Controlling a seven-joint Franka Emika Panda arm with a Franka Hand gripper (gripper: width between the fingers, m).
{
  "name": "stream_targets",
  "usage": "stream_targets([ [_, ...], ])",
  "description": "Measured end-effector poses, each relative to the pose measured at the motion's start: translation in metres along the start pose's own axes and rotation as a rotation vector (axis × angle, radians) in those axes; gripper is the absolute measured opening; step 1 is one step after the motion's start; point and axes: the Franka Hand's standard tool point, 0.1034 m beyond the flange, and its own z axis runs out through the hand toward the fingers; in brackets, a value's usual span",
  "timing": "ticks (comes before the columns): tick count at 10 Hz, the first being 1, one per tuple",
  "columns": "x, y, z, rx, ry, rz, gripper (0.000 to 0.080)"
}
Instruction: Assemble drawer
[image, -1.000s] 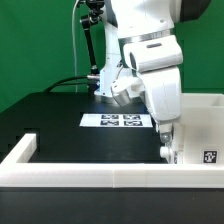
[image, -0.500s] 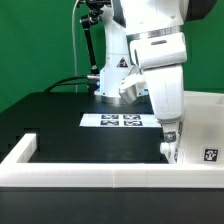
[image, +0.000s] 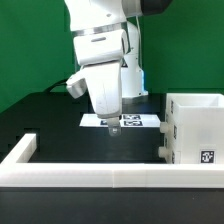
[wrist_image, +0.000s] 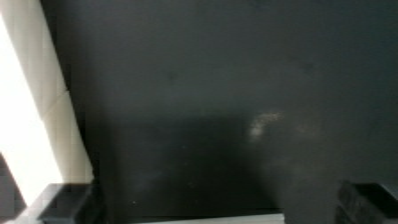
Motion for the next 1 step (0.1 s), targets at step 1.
stream_targets([
  [1,0.0003,-0.0004,0.0015,0.002,0.001,0.000,0.0649],
])
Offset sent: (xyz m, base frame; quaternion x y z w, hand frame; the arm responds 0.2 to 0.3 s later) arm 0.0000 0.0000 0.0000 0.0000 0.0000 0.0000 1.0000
